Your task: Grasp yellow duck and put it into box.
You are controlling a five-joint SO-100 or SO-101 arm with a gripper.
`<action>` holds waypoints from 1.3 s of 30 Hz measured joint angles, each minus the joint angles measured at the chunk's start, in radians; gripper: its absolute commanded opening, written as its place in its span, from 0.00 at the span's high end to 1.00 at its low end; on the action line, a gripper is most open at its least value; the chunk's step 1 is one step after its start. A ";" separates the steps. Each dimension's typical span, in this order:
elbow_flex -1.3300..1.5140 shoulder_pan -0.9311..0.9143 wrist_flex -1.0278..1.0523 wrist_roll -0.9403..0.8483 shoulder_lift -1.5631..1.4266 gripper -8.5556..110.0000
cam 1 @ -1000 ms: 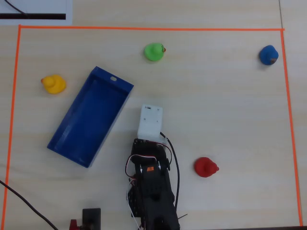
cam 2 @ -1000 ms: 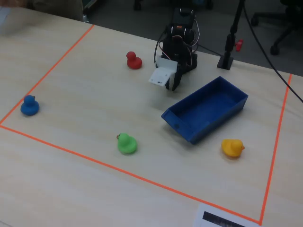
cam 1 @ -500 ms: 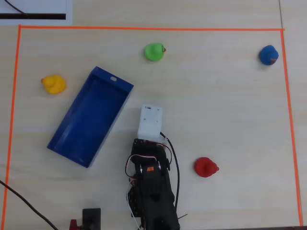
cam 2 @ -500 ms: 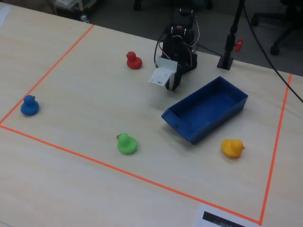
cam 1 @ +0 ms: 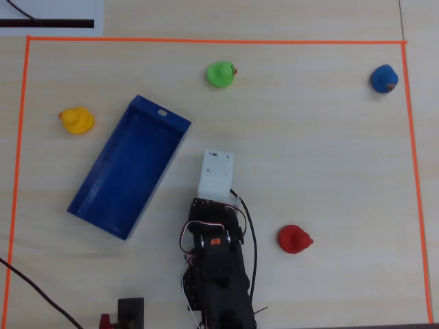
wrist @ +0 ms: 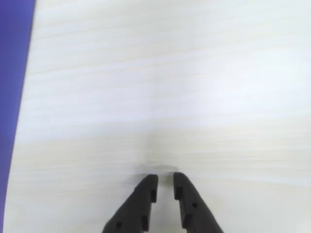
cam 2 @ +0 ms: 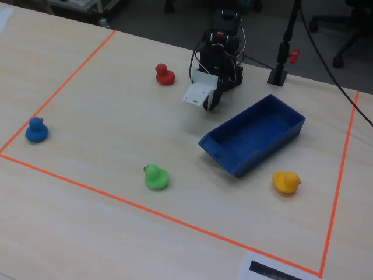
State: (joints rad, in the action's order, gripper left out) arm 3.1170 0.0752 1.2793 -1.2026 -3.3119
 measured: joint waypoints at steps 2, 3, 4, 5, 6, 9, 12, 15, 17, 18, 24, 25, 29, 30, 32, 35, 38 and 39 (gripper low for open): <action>0.000 -0.005 0.000 0.000 0.000 0.93; 0.000 -0.003 0.000 0.000 0.000 0.93; 0.000 -0.003 0.000 0.000 0.000 0.93; 0.000 -0.005 0.000 0.000 0.000 0.93; 0.000 -0.005 0.000 0.000 0.000 0.93; 0.000 -0.005 0.000 0.000 0.000 0.93; 0.000 -0.005 0.000 0.000 0.000 0.93; -0.003 -0.008 -0.008 0.000 0.012 0.87; -0.034 -0.044 -0.058 0.009 0.089 0.81; -0.075 -0.074 -0.100 0.011 0.155 0.80; -0.641 -0.057 -0.104 0.020 0.611 0.65; -0.762 -0.034 -0.051 0.032 0.687 0.63; -1.247 0.103 0.204 0.098 0.996 0.59; -1.358 0.144 0.258 0.115 1.069 0.58; -1.562 0.233 0.341 0.156 1.218 0.57; -1.798 0.371 0.365 0.225 1.433 0.57; -1.980 0.500 0.365 0.285 1.646 0.57; -2.043 0.540 0.365 0.298 1.721 0.57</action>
State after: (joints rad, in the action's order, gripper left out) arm 1.0738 0.6151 1.6444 -0.9050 -1.5907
